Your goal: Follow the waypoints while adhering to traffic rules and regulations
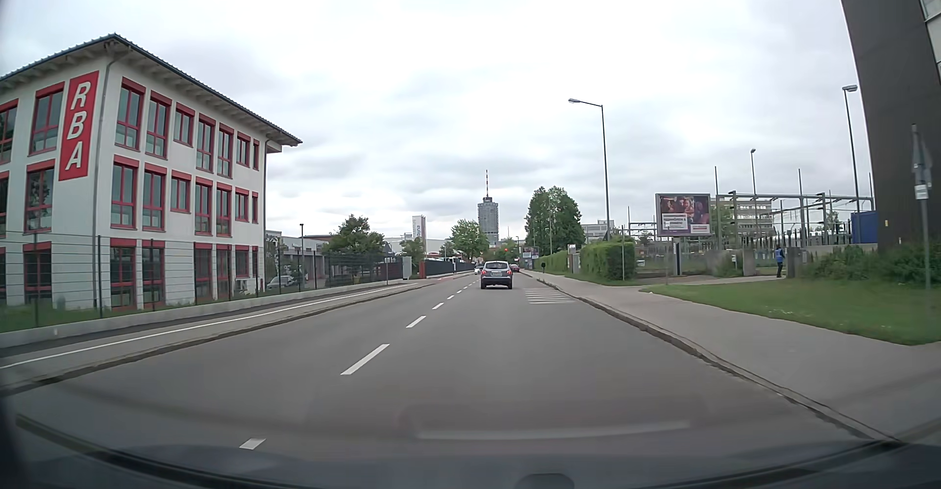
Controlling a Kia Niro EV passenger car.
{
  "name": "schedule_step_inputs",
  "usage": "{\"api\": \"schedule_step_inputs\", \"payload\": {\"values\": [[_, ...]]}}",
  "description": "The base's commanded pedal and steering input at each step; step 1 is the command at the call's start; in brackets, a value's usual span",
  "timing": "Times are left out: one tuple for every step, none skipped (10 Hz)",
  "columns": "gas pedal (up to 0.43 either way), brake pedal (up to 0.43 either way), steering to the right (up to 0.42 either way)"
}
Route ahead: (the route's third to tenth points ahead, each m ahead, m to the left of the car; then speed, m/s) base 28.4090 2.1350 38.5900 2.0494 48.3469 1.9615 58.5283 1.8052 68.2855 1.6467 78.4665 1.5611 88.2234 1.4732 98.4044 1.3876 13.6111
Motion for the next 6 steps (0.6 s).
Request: {"api": "schedule_step_inputs", "payload": {"values": [[0.15,0.0,-0.001],[0.15,0.0,-0.001],[0.15,0.0,-0.001],[0.138,0.0,-0.001],[0.138,0.0,-0.001],[0.138,0.0,-0.001]]}}
